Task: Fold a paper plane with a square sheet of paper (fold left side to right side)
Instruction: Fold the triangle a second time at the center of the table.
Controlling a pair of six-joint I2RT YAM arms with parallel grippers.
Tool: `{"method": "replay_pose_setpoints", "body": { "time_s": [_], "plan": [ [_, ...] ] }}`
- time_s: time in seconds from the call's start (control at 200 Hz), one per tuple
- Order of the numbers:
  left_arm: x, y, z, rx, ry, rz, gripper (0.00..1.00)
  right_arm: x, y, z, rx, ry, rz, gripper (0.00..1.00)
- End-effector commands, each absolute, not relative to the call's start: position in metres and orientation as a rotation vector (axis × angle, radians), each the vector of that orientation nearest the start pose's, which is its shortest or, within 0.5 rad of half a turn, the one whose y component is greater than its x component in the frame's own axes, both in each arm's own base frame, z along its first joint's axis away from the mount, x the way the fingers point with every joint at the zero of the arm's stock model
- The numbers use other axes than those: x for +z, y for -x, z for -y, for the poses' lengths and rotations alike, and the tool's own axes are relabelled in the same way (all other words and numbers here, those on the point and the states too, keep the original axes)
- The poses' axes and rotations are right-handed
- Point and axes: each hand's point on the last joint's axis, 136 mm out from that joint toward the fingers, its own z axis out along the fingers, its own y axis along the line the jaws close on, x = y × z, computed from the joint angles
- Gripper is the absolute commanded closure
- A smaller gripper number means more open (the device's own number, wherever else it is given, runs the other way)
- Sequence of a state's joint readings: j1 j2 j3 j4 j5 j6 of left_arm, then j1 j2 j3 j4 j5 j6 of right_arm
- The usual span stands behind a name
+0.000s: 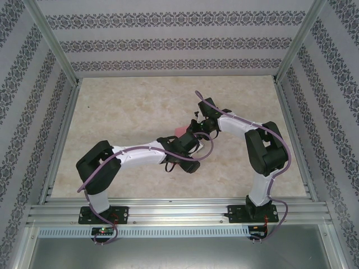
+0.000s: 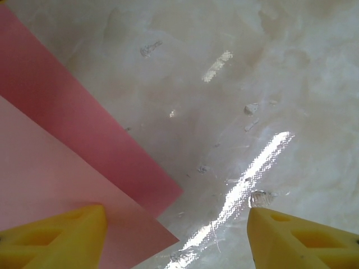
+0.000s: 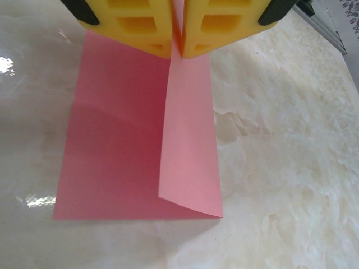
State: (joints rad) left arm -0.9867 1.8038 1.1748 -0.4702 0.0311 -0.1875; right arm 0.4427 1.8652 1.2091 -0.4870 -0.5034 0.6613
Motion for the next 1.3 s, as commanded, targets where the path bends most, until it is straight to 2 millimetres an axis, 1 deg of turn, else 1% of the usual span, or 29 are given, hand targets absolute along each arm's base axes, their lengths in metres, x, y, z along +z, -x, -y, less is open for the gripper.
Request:
{"method": "replay_pose_setpoints", "body": {
  "time_s": [0.0, 0.185, 0.26, 0.38, 0.57, 0.699, 0.869, 0.964, 1.189, 1.294],
  "plan": [
    [0.053, -0.235, 0.351, -0.228, -1.101, -2.512, 0.32, 0.067, -0.349, -0.258, 0.989, -0.156, -2.876, 0.87],
    [0.053, -0.239, 0.348, -0.123, -1.097, -2.493, 0.34, 0.065, -0.348, -0.257, 0.981, -0.157, -2.882, 0.88],
    [0.053, -0.239, 0.347, -0.116, -1.095, -2.494, 0.35, 0.064, -0.347, -0.257, 0.981, -0.158, -2.885, 0.88],
    [0.054, -0.239, 0.347, -0.119, -1.087, -2.494, 0.40, 0.064, -0.348, -0.257, 0.980, -0.159, -2.885, 0.87],
    [0.062, -0.240, 0.347, -0.130, -1.079, -2.472, 0.52, 0.061, -0.347, -0.256, 0.966, -0.159, -2.895, 0.87],
    [0.063, -0.240, 0.346, -0.128, -1.078, -2.468, 0.62, 0.059, -0.347, -0.254, 0.957, -0.164, -2.901, 0.87],
    [0.065, -0.241, 0.347, -0.131, -1.070, -2.460, 0.78, 0.057, -0.347, -0.254, 0.946, -0.158, -2.908, 0.87],
    [0.067, -0.242, 0.346, -0.136, -1.057, -2.456, 0.85, 0.057, -0.348, -0.254, 0.940, -0.155, -2.908, 0.86],
    [0.070, -0.242, 0.347, -0.187, -1.038, -2.462, 0.93, 0.062, -0.350, -0.254, 0.941, -0.134, -2.890, 0.84],
    [0.070, -0.242, 0.345, -0.219, -1.026, -2.477, 0.95, 0.071, -0.354, -0.253, 0.934, -0.119, -2.856, 0.77]
  ]
}}
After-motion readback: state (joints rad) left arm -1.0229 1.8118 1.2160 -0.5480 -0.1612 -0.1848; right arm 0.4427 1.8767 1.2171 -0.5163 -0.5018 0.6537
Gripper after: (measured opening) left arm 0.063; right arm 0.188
